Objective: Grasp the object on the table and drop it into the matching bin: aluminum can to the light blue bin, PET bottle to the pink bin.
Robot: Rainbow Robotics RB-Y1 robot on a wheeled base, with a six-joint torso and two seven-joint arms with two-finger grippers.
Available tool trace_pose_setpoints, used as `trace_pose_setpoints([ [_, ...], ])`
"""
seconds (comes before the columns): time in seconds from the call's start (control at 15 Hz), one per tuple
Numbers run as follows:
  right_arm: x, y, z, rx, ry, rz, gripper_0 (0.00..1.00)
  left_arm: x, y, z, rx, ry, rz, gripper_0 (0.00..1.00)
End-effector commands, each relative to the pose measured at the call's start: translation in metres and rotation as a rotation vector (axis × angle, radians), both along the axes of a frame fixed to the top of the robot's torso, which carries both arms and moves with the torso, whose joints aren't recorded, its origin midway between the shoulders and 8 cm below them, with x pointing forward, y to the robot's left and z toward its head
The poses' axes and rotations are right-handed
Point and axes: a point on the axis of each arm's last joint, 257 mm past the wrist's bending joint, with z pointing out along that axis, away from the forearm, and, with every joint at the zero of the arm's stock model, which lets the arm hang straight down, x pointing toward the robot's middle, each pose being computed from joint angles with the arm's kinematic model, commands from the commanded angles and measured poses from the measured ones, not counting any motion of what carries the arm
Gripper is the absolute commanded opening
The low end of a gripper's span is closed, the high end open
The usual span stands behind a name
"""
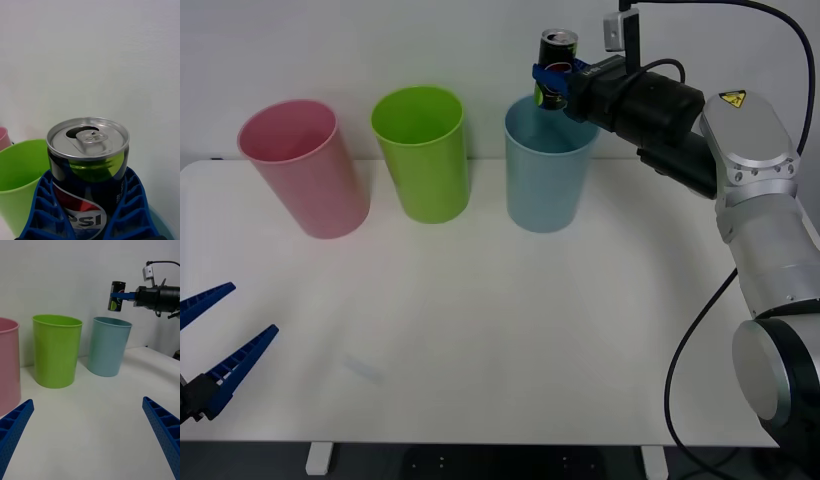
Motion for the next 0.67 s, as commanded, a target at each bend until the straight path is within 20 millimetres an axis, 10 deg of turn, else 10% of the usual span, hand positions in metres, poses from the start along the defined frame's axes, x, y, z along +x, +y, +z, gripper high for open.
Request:
trace_pose_setpoints([
  [0.07, -0.0005, 0.0017, 0.0001, -0.007, -0.007, 0.002, 0.03, 0.0, 0.0, 0.0, 0.0, 0.0, 0.0, 1.0],
  [0.13, -0.0009, 0.0023, -0.0008, -0.008, -0.008, 0.003, 0.24, 0.0, 0.0, 0.0, 0.0, 0.0, 0.0, 1.0],
  [0.2, -0.0007, 0.0026, -0.0001, -0.013, -0.013, 0.002, 0.74, 0.0, 0.0, 0.0, 0.0, 0.0, 0.0, 1.0],
  [0.27, -0.0016, 0.003, -0.0003, -0.011, -0.014, 0.006, 1.0, 0.0, 0.0, 0.0, 0.0, 0.0, 0.0, 1.0],
  [0.67, -0.006, 0.0008, 0.0006, -0.005, -0.019, 0.027, 1.0, 0.0, 0.0, 0.0, 0.0, 0.0, 0.0, 1.0],
])
